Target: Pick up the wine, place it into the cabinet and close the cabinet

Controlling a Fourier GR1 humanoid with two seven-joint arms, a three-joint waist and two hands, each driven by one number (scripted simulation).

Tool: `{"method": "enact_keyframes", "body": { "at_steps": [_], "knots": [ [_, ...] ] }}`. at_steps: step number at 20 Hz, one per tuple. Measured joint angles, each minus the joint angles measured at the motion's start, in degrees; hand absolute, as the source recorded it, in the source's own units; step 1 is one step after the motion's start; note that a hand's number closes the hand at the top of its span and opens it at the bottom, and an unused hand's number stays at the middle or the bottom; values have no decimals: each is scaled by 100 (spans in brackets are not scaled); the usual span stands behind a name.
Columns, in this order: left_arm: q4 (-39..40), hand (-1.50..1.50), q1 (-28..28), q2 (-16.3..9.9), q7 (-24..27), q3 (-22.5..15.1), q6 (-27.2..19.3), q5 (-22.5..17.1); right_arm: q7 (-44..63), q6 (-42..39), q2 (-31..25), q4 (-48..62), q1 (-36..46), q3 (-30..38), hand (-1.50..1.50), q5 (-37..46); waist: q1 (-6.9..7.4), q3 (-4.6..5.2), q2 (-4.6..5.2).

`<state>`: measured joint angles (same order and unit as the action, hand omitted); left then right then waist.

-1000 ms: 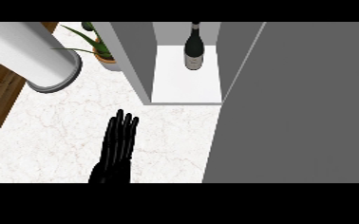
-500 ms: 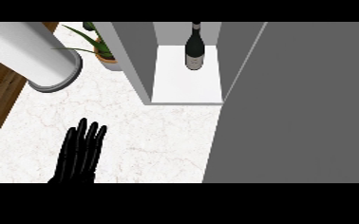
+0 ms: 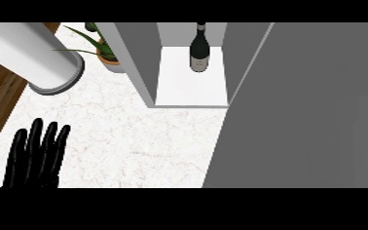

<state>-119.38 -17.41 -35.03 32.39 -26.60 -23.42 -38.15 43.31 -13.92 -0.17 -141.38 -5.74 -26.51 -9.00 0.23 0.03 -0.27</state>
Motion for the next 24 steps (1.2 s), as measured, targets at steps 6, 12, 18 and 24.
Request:
{"method": "enact_keyframes", "body": {
  "at_steps": [6,12,18,24],
  "knots": [
    [99,-150,-310,-295,2,859,662,-545,-4,219,18,13,69,-947,150,241,-2,3,-6],
    [107,-150,-494,-584,-210,1601,1091,-942,-86,947,-151,-10,139,-1585,150,800,-1,6,-21],
    [202,-150,-639,-693,-257,1936,1472,-1089,-250,1586,-444,-29,252,-1728,150,943,-4,15,-36],
    [379,-150,-564,-784,-424,2238,1852,-1361,-383,2317,-375,359,1031,-2208,150,1477,21,19,-26]
  ]
}}
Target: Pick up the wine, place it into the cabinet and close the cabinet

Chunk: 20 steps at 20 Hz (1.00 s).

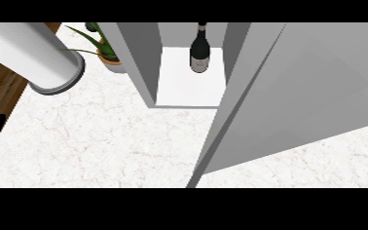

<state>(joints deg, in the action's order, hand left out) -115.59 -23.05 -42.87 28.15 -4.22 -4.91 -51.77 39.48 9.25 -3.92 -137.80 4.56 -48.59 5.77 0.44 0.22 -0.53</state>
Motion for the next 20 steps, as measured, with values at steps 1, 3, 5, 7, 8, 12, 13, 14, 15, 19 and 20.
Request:
{"method": "enact_keyframes", "body": {
  "at_steps": [1,3,5,7,8,12,13,14,15,19,20],
  "knots": [
    [3,-150,28,-8,-56,32,28,-55,43,145,-81,5,136,-44,150,85,0,1,0],
    [-5,-150,112,-39,-184,149,35,-177,113,401,-241,37,455,-125,150,211,13,0,7],
    [-1,-150,147,1,-227,127,85,-172,227,664,-391,59,739,-216,150,301,21,0,13],
    [-18,-150,192,11,-320,154,120,-242,356,872,-518,95,1045,-253,150,325,42,0,19],
    [-18,-150,248,32,-366,136,111,-267,383,984,-562,124,1194,-291,150,298,49,1,25],
    [24,-150,429,95,-457,133,121,-279,434,1326,-641,314,1811,-219,150,-102,110,0,54],
    [65,-150,458,112,-469,120,143,-267,443,1411,-625,397,1985,-173,150,-225,125,0,59],
    [113,-150,525,147,-482,91,124,-245,386,1502,-634,461,2121,-165,150,-364,132,-1,67],
    [135,-150,573,172,-506,74,109,-243,392,1559,-590,572,2326,-74,150,-492,145,0,72],
    [138,-150,691,278,-557,-22,24,-142,245,1788,-35,1646,3441,411,150,-949,212,-4,89],
    [150,-150,738,299,-587,-30,-19,-123,228,1908,55,1906,3761,498,150,-1069,214,-5,87]
  ]
}}
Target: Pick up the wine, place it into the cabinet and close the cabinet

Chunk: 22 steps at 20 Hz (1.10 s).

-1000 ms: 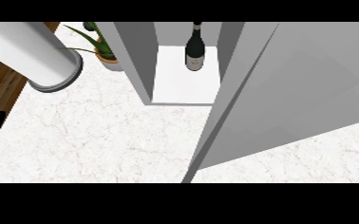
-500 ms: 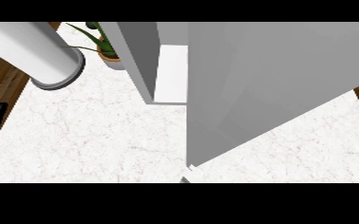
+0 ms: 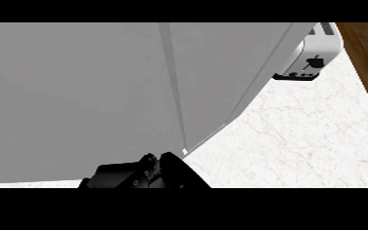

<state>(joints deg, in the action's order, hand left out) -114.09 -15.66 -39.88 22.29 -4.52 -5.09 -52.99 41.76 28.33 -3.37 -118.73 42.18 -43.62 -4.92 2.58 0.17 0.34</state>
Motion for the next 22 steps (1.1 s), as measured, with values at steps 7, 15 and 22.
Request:
{"method": "enact_keyframes", "body": {
  "at_steps": [7,15,22],
  "knots": [
    [237,-150,166,224,-32,-42,-5,203,-471,166,273,1858,1753,703,150,-634,-53,-5,-12],
    [208,-150,167,326,-182,102,45,255,-1285,-418,327,3842,2693,1521,150,-538,-96,-9,-14],
    [248,-150,326,497,-336,164,-12,407,-2183,-1090,331,4927,2829,2027,150,-831,-100,8,-86]
  ]
}}
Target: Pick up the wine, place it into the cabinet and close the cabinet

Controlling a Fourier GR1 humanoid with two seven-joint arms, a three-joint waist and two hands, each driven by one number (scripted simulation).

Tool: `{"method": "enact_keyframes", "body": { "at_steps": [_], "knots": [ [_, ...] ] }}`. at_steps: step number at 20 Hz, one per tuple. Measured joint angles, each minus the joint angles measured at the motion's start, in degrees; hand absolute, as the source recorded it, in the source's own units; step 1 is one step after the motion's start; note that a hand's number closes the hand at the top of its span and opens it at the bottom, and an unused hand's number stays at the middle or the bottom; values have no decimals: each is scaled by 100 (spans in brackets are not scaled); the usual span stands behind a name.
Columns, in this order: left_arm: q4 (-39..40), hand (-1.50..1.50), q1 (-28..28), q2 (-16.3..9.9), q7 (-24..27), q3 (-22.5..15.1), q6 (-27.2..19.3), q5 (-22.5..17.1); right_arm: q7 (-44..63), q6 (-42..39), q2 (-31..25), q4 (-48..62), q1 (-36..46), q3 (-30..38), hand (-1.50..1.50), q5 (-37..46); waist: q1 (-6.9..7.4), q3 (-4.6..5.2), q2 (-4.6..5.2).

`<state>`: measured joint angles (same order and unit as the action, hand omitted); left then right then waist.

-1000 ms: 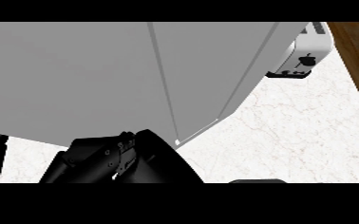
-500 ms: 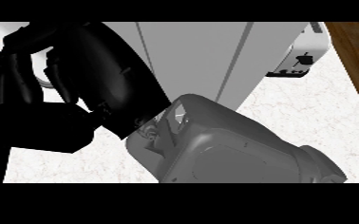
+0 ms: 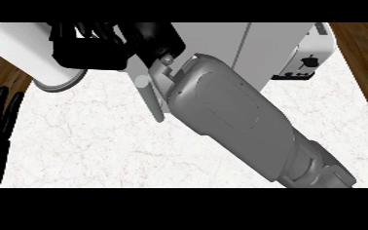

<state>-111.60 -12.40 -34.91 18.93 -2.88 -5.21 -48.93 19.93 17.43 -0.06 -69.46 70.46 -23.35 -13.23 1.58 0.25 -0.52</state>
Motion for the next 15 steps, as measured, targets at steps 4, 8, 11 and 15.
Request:
{"method": "enact_keyframes", "body": {
  "at_steps": [4,8,11,15],
  "knots": [
    [-39,-150,-39,63,-44,-22,34,117,-299,-211,9,305,36,58,150,18,0,-12,-72],
    [-98,-150,15,81,-122,36,18,110,-650,-494,-47,449,-33,116,150,35,26,18,-131],
    [-155,-150,68,75,-176,79,-24,123,-878,-602,-112,532,-69,88,150,142,46,35,-162],
    [-213,-150,96,93,-251,42,-64,152,-1159,-718,-196,627,-110,47,150,280,77,38,-193]
  ]
}}
